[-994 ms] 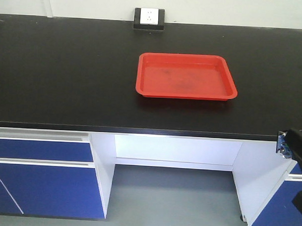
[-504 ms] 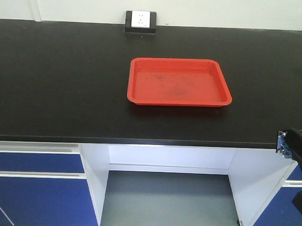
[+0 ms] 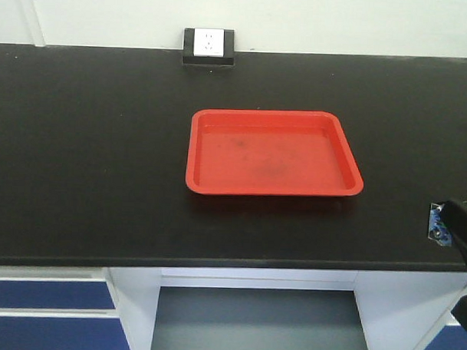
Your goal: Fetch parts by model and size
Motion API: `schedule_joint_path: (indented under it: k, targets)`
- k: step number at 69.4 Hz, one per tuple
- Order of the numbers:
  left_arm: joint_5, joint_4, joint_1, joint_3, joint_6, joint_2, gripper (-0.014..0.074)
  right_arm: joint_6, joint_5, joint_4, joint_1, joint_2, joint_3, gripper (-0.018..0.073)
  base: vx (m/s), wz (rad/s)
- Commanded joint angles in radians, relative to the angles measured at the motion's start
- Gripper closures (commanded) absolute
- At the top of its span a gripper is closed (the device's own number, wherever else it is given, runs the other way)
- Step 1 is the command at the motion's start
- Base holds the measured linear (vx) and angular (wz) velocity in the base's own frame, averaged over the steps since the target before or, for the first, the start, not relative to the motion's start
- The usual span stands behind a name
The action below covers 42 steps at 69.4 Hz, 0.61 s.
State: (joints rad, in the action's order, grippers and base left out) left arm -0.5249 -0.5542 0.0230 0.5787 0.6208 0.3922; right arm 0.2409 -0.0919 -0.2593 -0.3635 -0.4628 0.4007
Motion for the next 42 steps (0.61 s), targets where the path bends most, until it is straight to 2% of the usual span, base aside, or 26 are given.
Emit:
schedule_joint_path:
  k: [1,42]
  targets:
    - [0.069,-0.029,0.005,0.028,0.002,0.006,0.0603,-0.003,0.079,-0.009,0.005,-0.005,0.028,0.0561,0.21,-0.01]
    - [0.069,-0.029,0.005,0.028,0.002,0.006,0.0603,-0.003,0.080,-0.009,0.005,-0.005,0.028,0.0561,0.18,0.01]
